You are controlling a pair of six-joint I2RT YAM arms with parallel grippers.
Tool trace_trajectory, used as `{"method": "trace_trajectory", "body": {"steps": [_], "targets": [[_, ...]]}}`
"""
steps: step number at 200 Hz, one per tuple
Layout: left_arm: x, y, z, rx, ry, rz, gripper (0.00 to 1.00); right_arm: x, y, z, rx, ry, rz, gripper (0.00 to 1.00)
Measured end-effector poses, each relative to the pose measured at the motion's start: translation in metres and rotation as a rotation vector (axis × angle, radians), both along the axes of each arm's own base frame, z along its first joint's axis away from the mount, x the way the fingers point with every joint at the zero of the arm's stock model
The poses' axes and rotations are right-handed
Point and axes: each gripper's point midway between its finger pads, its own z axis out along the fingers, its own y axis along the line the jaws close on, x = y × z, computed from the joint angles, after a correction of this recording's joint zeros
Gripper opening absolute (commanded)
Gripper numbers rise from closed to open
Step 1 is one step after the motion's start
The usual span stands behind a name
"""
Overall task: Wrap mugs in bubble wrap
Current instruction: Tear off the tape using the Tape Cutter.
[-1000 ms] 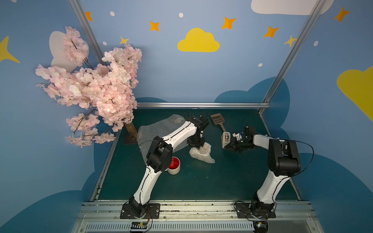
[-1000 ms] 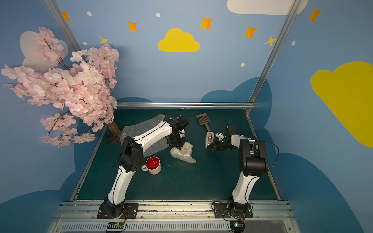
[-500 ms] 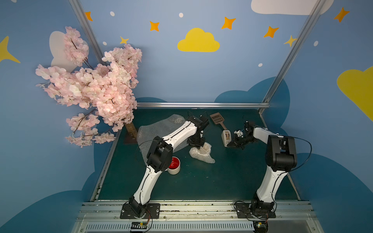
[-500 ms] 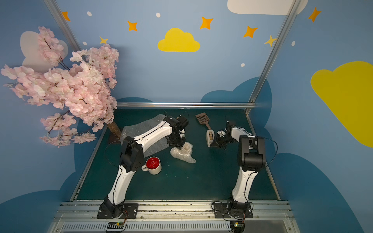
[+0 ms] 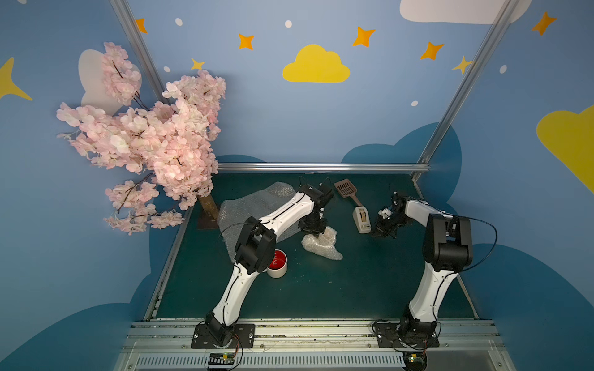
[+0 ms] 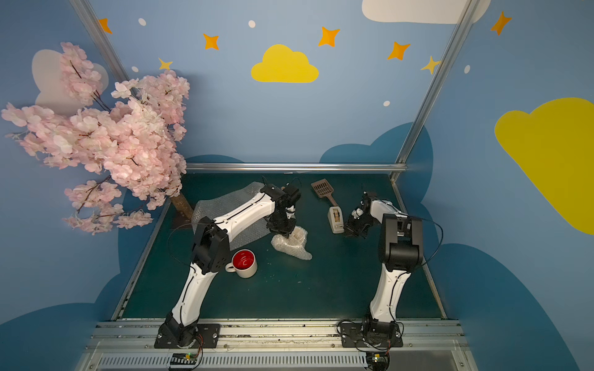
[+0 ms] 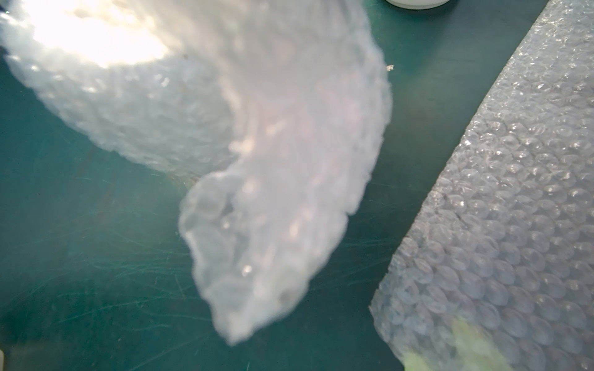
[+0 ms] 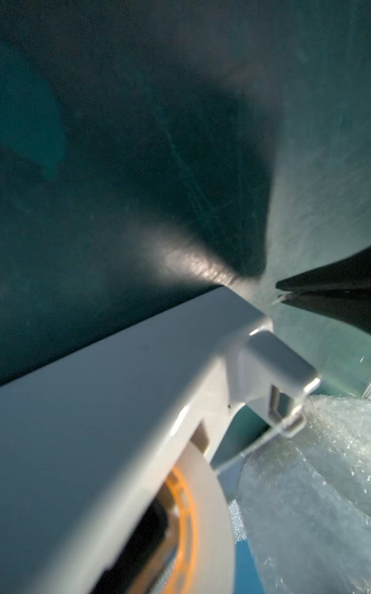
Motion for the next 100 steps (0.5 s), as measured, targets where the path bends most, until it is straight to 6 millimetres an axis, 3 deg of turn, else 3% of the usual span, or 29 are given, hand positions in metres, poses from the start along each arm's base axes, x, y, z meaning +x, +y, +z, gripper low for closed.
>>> {"method": "trace_trajectory", "body": {"steps": [33, 67, 100], "targets": [[0.0, -0.001, 0.0, -0.005, 0.003, 0.0, 0.21, 0.001, 0.011, 0.023, 0.055, -0.053, 0.015, 0.0], [-0.003, -0.006, -0.001, -0.027, 0.022, 0.009, 0.21, -0.01, 0.043, 0.087, 0.185, -0.199, 0.085, 0.0], [-0.003, -0.008, -0.001, -0.037, 0.033, 0.03, 0.21, -0.033, 0.093, 0.144, 0.315, -0.324, 0.233, 0.0]]}}
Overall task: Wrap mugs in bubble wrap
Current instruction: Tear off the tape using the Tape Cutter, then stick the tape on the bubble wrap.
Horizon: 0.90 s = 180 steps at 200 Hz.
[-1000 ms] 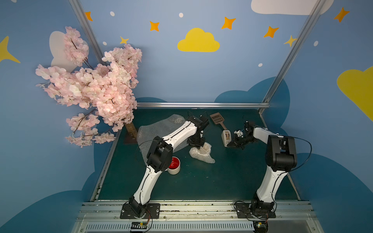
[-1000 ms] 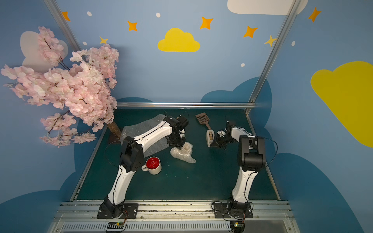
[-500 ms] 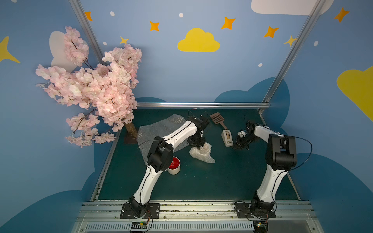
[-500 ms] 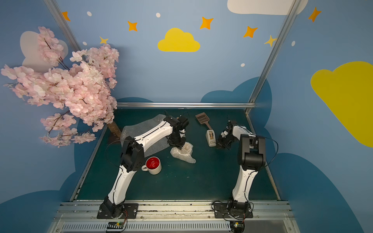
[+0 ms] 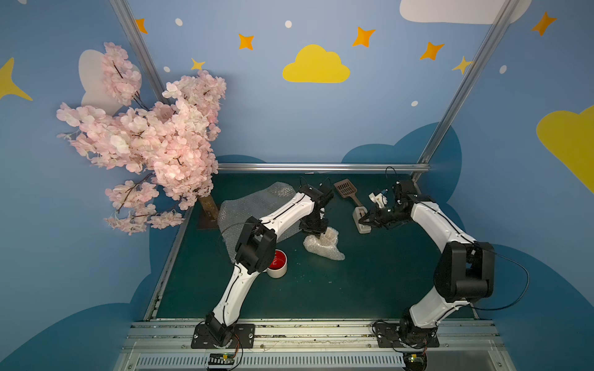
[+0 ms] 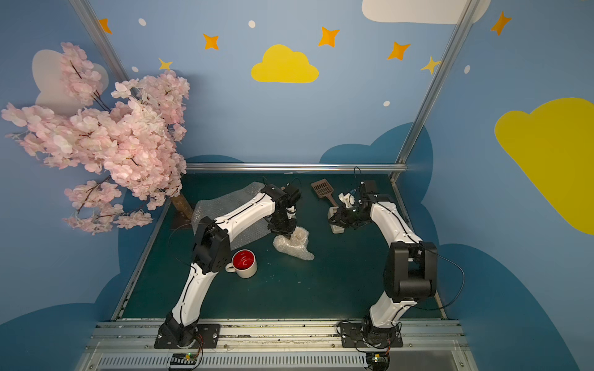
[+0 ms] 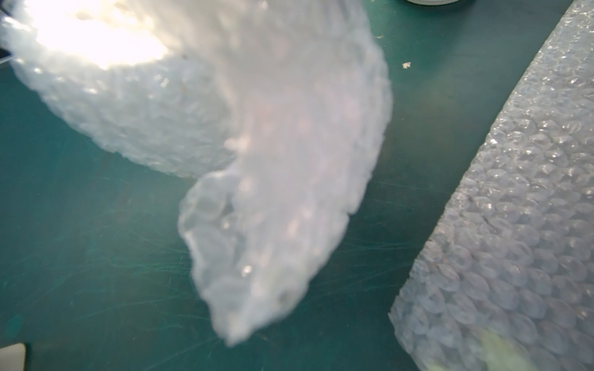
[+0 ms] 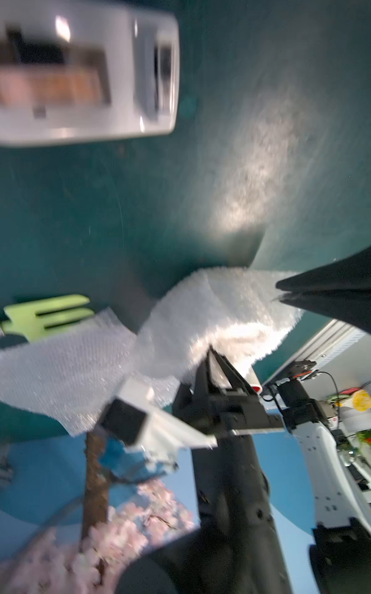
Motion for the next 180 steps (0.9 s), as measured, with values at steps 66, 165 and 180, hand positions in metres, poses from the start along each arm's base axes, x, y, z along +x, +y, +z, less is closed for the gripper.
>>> {"method": "trace_trajectory", "body": {"steps": [66, 165, 180], "targets": [[0.0, -0.011, 0.0, -0.056, 0.029, 0.072, 0.21, -0.038, 0.055, 0.02, 0.2, -0.079, 0.11, 0.0], [0.0, -0.021, -0.003, -0.173, 0.083, 0.15, 0.22, -0.02, 0.09, -0.002, 0.245, -0.151, 0.138, 0.0], [0.0, -0.021, -0.003, -0.174, 0.084, 0.153, 0.22, -0.021, 0.093, -0.008, 0.239, -0.144, 0.135, 0.0]]}}
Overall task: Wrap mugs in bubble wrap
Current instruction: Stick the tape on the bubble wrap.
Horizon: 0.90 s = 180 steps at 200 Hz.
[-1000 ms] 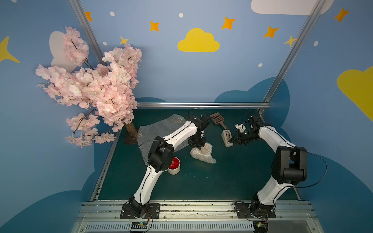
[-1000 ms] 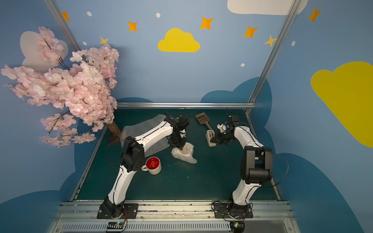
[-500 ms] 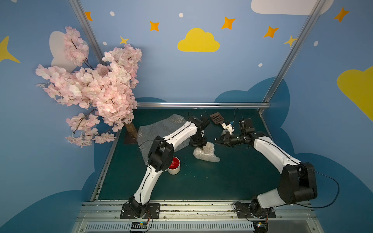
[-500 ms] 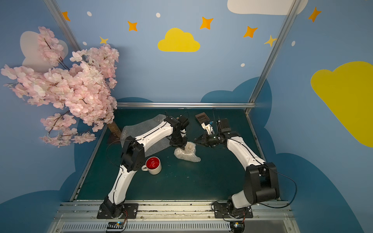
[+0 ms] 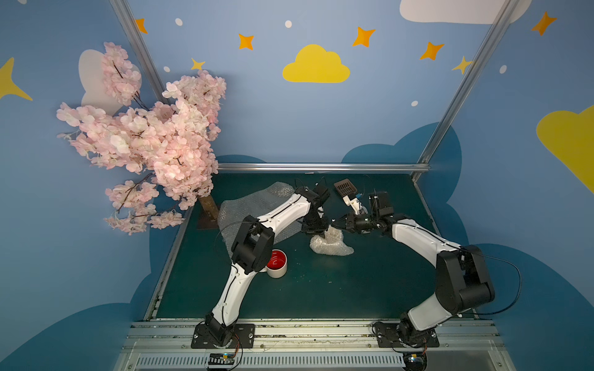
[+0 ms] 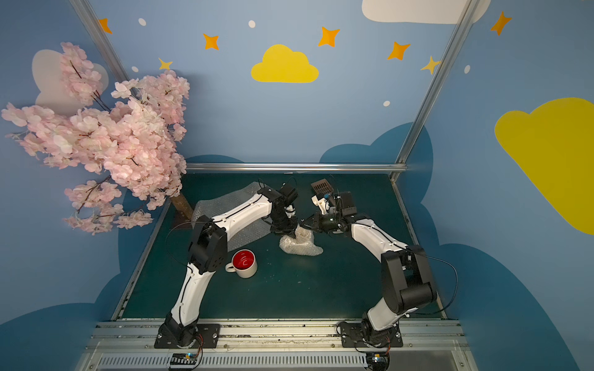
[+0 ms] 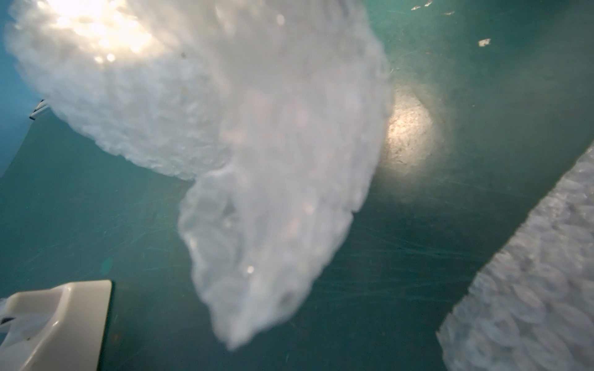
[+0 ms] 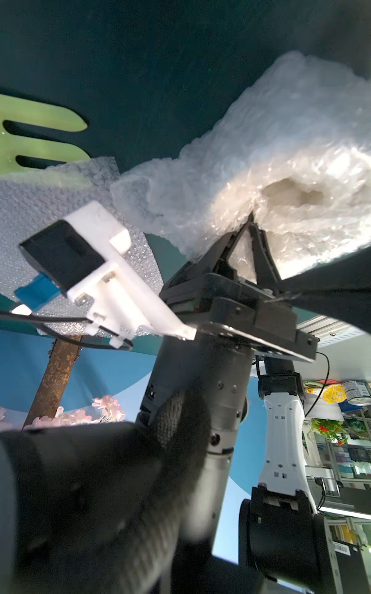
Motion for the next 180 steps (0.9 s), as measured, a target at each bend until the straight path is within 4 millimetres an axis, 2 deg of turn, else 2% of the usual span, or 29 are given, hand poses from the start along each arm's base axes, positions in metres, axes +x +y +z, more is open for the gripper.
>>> {"method": "trace_trajectory", "body": {"steps": [72, 110, 180], "targets": [[0.001, -0.002, 0.001, -0.01, -0.001, 0.005, 0.22, -0.01, 0.01, -0.031, -0.035, 0.061, 0.005, 0.0], [0.001, -0.002, 0.001, -0.011, 0.0, 0.005, 0.22, -0.013, 0.01, -0.049, -0.063, 0.092, 0.0, 0.0], [0.0, -0.004, 0.002, -0.012, -0.004, -0.003, 0.25, -0.01, 0.006, -0.061, -0.121, 0.123, -0.016, 0.0]]}}
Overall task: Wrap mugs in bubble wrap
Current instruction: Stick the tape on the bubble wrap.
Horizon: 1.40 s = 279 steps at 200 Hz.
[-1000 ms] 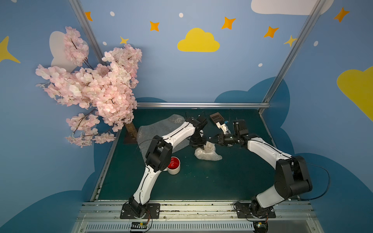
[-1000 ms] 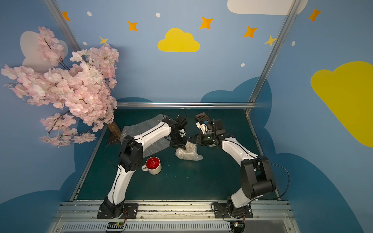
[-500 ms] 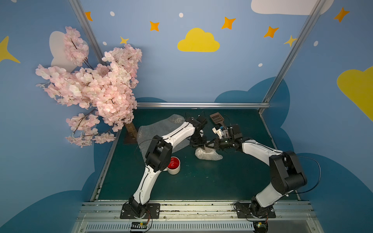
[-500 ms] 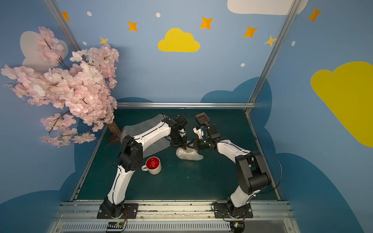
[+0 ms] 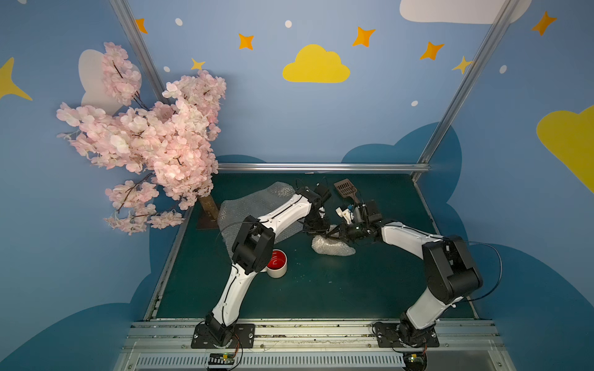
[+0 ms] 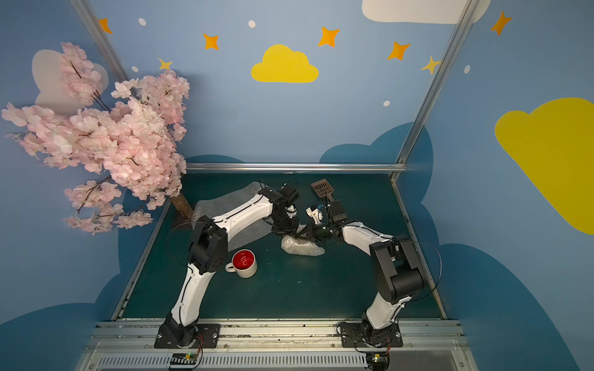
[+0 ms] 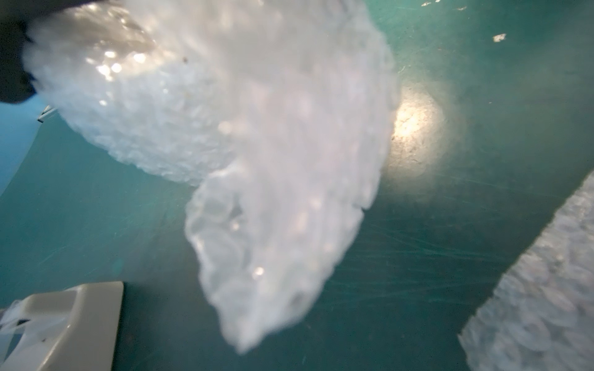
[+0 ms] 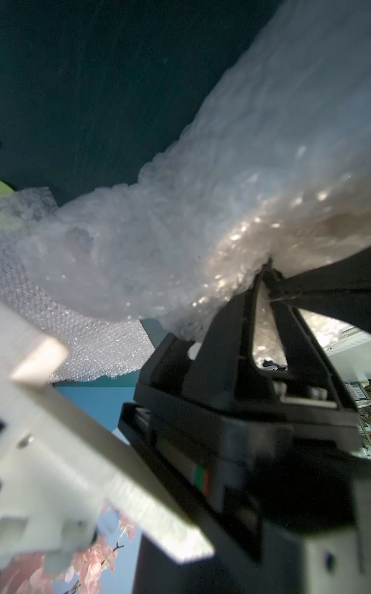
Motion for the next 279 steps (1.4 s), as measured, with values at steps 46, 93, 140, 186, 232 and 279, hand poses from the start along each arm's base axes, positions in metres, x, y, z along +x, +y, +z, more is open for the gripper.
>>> {"method": "trace_trajectory", "body": {"steps": [46, 93, 140, 186, 232, 279], "targets": [[-0.001, -0.003, 0.002, -0.003, -0.014, -0.013, 0.28, 0.003, -0.008, -0.009, -0.102, 0.066, -0.025, 0.0], [0.002, -0.004, 0.009, -0.011, -0.033, -0.024, 0.33, 0.01, -0.014, -0.016, -0.23, 0.121, -0.038, 0.0], [0.001, -0.002, 0.03, -0.035, -0.064, -0.04, 0.35, 0.014, -0.018, -0.022, -0.331, 0.15, -0.053, 0.0], [0.0, -0.002, 0.049, -0.067, -0.118, -0.075, 0.38, 0.013, -0.02, -0.023, -0.349, 0.154, -0.059, 0.0], [-0.002, -0.005, 0.029, -0.073, -0.132, -0.099, 0.47, 0.013, -0.019, -0.023, -0.347, 0.155, -0.061, 0.0], [0.007, -0.015, 0.015, -0.093, -0.185, -0.099, 0.53, 0.013, -0.019, -0.023, -0.347, 0.156, -0.061, 0.0]]}}
